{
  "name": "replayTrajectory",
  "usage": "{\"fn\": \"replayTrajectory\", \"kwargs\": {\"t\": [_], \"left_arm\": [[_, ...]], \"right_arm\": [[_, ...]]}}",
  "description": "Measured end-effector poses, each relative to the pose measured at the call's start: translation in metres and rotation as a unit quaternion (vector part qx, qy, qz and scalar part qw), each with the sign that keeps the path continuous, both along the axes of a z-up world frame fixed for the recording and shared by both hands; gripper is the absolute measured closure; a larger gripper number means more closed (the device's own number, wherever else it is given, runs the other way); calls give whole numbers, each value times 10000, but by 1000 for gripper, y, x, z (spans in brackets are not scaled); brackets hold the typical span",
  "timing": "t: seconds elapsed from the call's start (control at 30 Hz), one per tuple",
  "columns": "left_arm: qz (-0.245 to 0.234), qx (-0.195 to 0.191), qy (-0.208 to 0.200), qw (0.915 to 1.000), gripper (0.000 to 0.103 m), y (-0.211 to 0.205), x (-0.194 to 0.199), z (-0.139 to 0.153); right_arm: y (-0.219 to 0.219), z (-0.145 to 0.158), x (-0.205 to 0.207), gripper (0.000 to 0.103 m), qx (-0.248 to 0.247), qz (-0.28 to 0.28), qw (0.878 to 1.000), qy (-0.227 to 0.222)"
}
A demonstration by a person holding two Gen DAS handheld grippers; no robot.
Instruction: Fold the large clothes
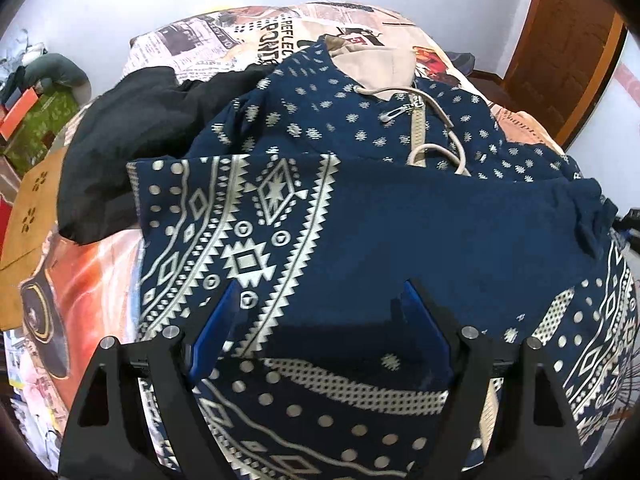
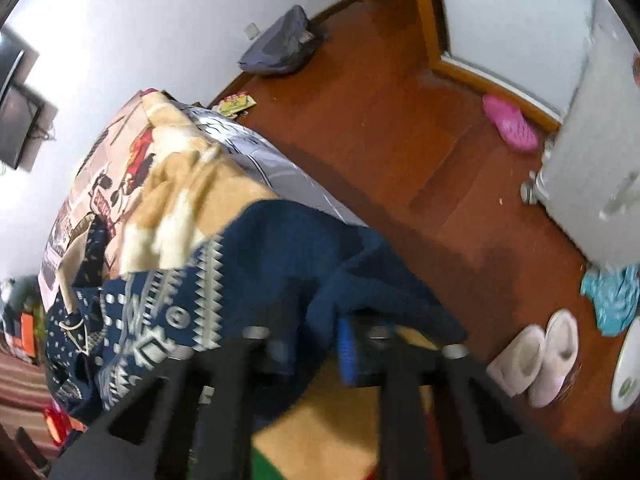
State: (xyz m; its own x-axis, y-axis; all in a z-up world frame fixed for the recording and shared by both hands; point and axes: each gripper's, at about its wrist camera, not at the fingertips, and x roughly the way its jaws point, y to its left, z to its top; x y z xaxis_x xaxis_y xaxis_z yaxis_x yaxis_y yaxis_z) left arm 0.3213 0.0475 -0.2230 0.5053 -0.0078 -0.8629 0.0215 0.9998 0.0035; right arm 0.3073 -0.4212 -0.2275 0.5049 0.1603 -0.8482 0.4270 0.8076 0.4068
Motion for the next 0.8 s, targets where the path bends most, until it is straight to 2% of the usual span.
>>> {"fn": "replayTrajectory", "kwargs": {"t": [0.17,0.23,0.33,0.5,0.63,0.8], "left_arm": [[6,52,-134,9999,21,8,-10,9],[5,43,-196,9998,21,10,-13,14],[-9,62,-317,9995,21,13,-20,23],[-88,151,-474,9987,21,14,-30,33],[-154,164,-523,9984,21,16,-39,35],[-212,201,-508,9983,21,19,-49,33]], "right_arm": [[21,57,2,96,-252,261,9971,-676],[36,89,0,96,-423,472,9925,-1047],[68,135,-3,96,-656,876,9812,-1588],[129,179,-12,96,-686,1679,9592,-2168],[178,171,-18,96,-589,2305,9478,-2123],[229,117,-21,96,-657,2994,9410,-1435]]}}
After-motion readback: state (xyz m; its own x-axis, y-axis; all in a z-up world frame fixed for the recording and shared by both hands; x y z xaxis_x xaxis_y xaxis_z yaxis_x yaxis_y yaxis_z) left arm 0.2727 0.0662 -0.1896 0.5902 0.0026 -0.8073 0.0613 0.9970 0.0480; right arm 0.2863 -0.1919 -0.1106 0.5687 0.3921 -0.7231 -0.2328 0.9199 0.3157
